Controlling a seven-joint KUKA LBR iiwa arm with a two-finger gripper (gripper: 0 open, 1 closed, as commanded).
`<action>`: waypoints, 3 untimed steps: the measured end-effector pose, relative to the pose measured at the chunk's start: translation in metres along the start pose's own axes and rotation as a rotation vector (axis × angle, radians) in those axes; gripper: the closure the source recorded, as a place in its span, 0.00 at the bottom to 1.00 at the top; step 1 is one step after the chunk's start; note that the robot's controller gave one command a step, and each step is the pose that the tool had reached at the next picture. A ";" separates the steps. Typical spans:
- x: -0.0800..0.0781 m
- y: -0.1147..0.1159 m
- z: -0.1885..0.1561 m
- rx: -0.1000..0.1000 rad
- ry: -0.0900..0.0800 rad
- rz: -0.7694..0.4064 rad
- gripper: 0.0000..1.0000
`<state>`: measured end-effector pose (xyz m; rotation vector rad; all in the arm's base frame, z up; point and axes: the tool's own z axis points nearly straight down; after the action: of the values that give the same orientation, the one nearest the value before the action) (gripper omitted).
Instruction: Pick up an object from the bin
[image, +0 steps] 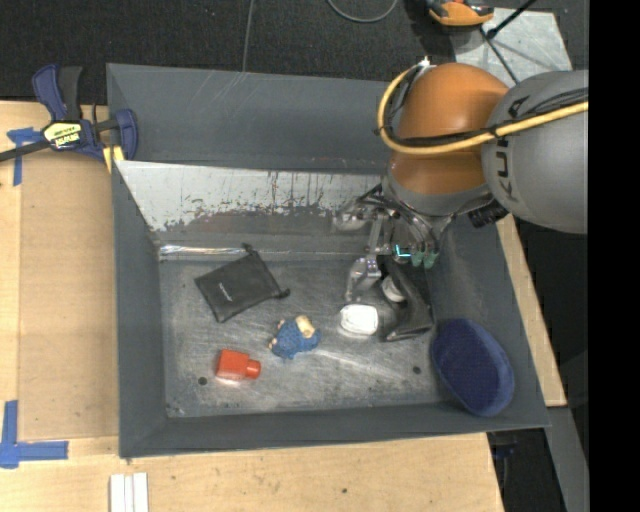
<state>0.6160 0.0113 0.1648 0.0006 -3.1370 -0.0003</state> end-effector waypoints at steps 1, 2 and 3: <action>0.023 0.074 0.061 0.001 -0.006 -0.130 0.00; 0.022 0.071 0.060 0.000 -0.007 -0.123 1.00; 0.022 0.071 0.060 0.000 -0.007 -0.122 0.00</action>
Offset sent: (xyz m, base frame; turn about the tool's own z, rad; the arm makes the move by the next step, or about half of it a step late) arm -0.0234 0.0714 -0.0605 -0.1222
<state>0.5936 0.0823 0.1051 0.1929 -3.1383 -0.0002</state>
